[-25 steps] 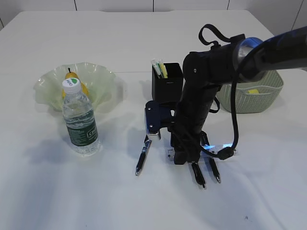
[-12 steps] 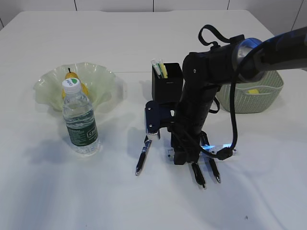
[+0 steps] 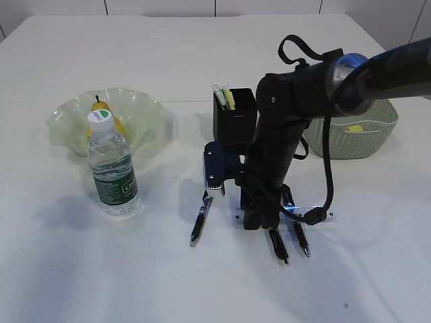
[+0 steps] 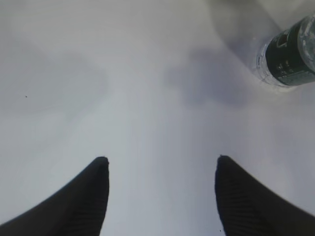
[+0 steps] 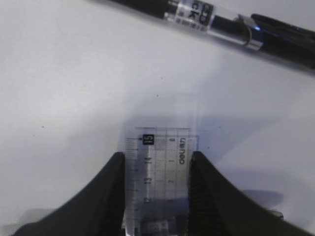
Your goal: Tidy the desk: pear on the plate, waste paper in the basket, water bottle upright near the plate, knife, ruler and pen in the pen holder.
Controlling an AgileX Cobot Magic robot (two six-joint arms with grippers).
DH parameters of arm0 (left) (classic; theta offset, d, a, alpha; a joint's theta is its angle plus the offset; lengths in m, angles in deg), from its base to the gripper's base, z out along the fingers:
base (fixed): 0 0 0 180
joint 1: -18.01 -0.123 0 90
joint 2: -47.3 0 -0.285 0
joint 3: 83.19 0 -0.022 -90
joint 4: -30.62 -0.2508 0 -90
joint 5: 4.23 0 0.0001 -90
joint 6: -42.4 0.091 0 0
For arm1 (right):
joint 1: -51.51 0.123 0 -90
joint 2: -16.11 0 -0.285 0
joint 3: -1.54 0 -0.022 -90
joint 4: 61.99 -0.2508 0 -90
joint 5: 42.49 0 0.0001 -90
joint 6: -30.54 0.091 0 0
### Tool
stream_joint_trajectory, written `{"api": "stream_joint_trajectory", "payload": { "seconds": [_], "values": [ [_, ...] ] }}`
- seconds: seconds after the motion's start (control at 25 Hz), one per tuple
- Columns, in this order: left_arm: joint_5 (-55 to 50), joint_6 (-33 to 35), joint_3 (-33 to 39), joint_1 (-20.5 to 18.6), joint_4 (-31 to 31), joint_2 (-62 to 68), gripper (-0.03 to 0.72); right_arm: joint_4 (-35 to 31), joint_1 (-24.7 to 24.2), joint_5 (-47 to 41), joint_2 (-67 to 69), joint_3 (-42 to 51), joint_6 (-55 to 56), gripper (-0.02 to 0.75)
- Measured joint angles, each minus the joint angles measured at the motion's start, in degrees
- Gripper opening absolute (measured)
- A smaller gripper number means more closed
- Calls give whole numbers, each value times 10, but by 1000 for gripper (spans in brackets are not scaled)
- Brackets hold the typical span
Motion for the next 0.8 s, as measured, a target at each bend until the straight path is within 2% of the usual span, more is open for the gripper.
{"api": "stream_joint_trajectory", "payload": {
  "seconds": [0.8],
  "values": [
    [0, 0, 0, 0, 0, 0, 474, 2, 0, 0, 0, 0, 0, 284]
  ]
}}
